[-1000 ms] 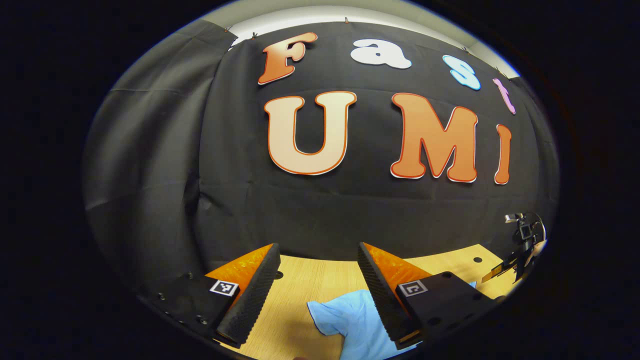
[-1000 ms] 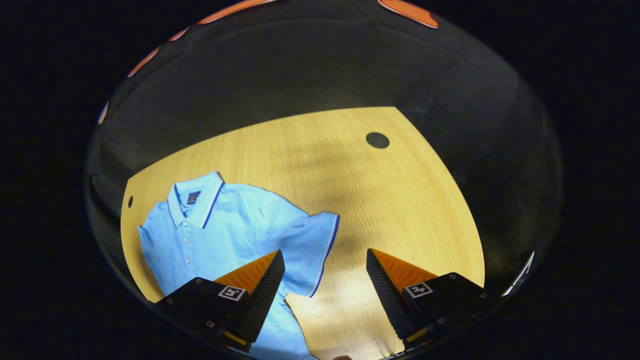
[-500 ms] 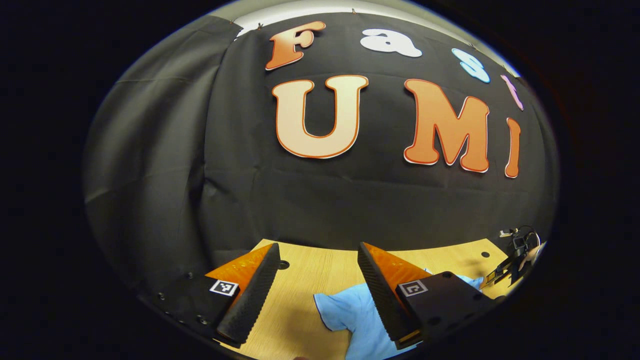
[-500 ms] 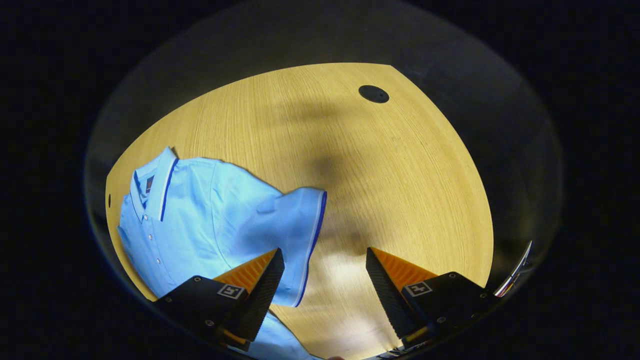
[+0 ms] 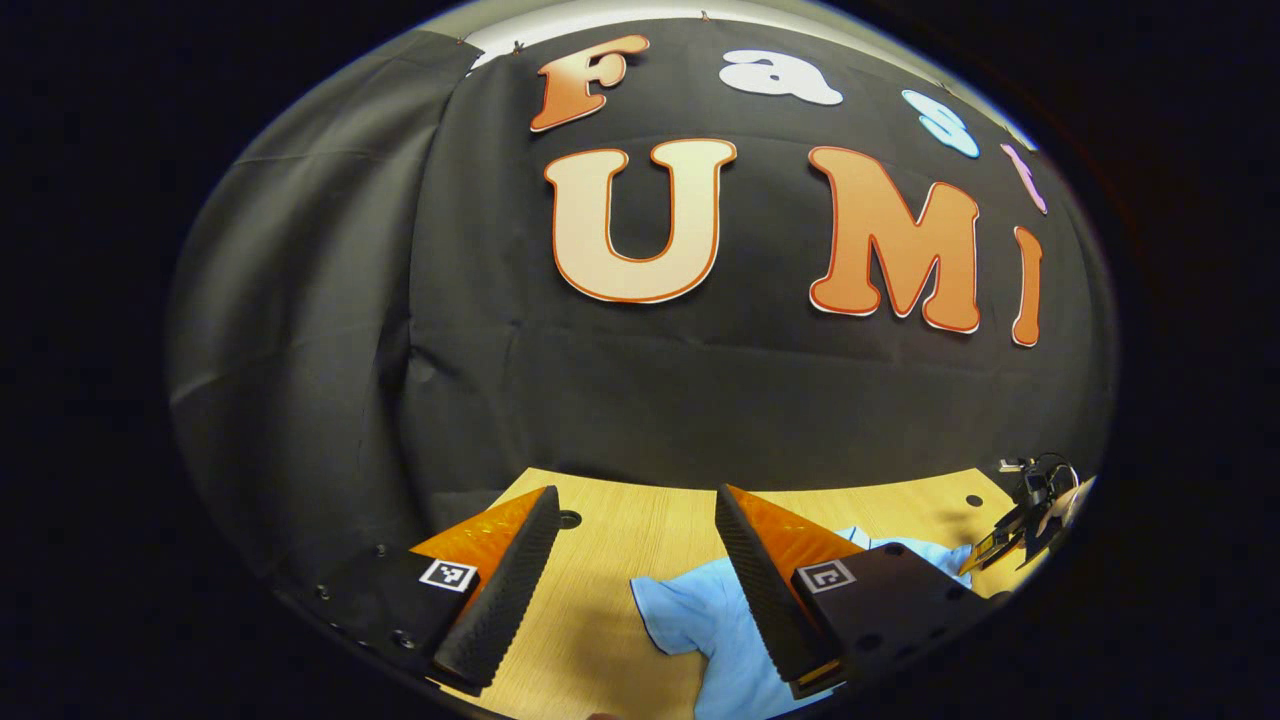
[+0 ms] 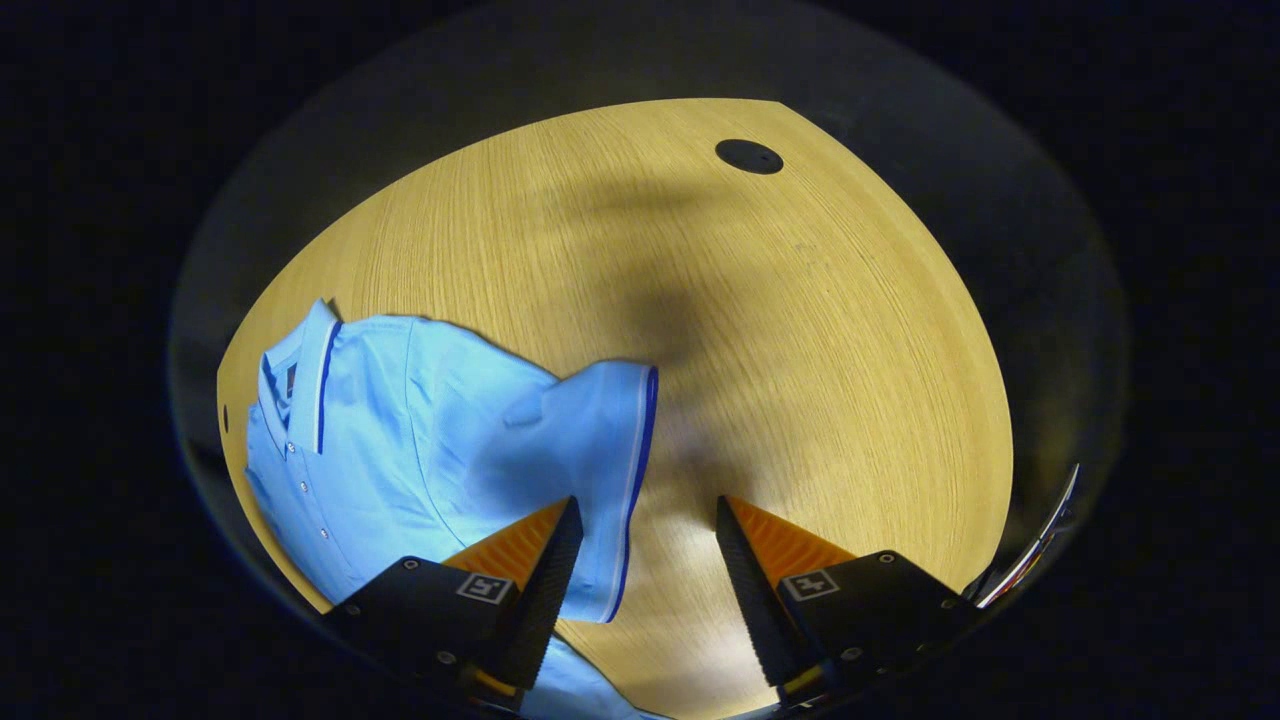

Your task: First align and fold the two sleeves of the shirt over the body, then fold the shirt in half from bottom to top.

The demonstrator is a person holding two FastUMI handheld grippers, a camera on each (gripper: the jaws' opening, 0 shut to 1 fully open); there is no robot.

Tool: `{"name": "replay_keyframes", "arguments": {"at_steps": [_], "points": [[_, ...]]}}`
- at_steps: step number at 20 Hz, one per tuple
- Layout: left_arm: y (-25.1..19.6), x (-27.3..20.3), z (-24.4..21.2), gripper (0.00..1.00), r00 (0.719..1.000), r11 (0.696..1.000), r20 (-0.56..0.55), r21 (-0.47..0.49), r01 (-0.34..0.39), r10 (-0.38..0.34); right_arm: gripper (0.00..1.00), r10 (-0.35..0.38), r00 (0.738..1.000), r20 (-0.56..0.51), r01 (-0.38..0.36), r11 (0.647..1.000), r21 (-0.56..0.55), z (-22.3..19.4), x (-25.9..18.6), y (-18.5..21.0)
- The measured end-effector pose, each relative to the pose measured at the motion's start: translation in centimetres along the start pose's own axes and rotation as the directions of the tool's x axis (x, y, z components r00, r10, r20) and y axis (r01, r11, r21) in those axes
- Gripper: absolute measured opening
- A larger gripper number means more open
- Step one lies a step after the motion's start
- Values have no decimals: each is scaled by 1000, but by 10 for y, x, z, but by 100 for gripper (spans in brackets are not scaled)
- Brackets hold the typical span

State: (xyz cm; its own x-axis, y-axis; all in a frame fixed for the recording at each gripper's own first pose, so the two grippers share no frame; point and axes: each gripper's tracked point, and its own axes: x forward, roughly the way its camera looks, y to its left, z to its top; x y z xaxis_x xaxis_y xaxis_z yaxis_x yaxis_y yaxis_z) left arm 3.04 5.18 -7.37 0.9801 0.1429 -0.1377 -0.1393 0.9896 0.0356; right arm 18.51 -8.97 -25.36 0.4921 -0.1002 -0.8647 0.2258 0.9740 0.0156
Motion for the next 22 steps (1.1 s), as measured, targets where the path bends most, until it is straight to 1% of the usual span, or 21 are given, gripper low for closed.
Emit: {"name": "replay_keyframes", "arguments": {"at_steps": [1, 2, 3, 4, 5, 6, 7, 9, 12, 16, 18, 19, 22], "points": [[1, -3, 0, 100, 1000, 1000, 3, 3, -2, 2, 75, 2, 1000, 9, -2, 1000, -9, 0, 0, -2], [3, -5, 0, 100, 1000, 1000, 4, 6, -5, 5, 59, 5, 1000, 15, -5, 1000, -14, 1, -1, -3], [5, -7, 1, 100, 1000, 1000, 4, 8, -7, 7, 58, 7, 1000, 20, -7, 1000, -14, 1, -2, -1], [7, -8, -1, 100, 1000, 1000, 3, 8, -9, 9, 36, 8, 1000, 25, -8, 1000, -12, 0, 0, 7], [8, -11, -2, 98, 1000, 1000, 1, 9, -8, 8, 25, 7, 999, 31, -7, 1000, -15, -2, 1, 13], [10, -12, -2, 100, 1000, 1000, 2, 9, -10, 10, 10, 7, 999, 37, -6, 1000, -19, 0, 0, 13], [11, -15, -1, 100, 1000, 1000, 4, 9, -10, 10, 4, 8, 999, 40, -7, 1000, -24, -1, -1, 15], [17, -20, 1, 100, 1000, 1000, 9, 16, -10, 10, 1, 1, 998, 64, 1, 999, -40, 1, -6, 19], [29, -26, 3, 100, 1000, 1000, 20, 22, -15, 14, 1, -1, 993, 115, 11, 996, -88, 3, -27, 29], [45, -36, 7, 100, 999, 999, 31, 28, -19, 18, 1, 44, 981, 191, -16, 989, -144, 18, -72, 58], [55, -40, 10, 100, 999, 999, 41, 32, -23, 21, 1, 73, 972, 225, -28, 980, -197, 21, -91, 80], [59, -42, 10, 100, 999, 999, 43, 27, -20, 18, 0, 98, 969, 226, -47, 974, -223, 14, -101, 96], [73, -46, 11, 100, 999, 999, 47, 32, -26, 24, 1, 144, 965, 220, -85, 963, -256, 1, -110, 130]]}}
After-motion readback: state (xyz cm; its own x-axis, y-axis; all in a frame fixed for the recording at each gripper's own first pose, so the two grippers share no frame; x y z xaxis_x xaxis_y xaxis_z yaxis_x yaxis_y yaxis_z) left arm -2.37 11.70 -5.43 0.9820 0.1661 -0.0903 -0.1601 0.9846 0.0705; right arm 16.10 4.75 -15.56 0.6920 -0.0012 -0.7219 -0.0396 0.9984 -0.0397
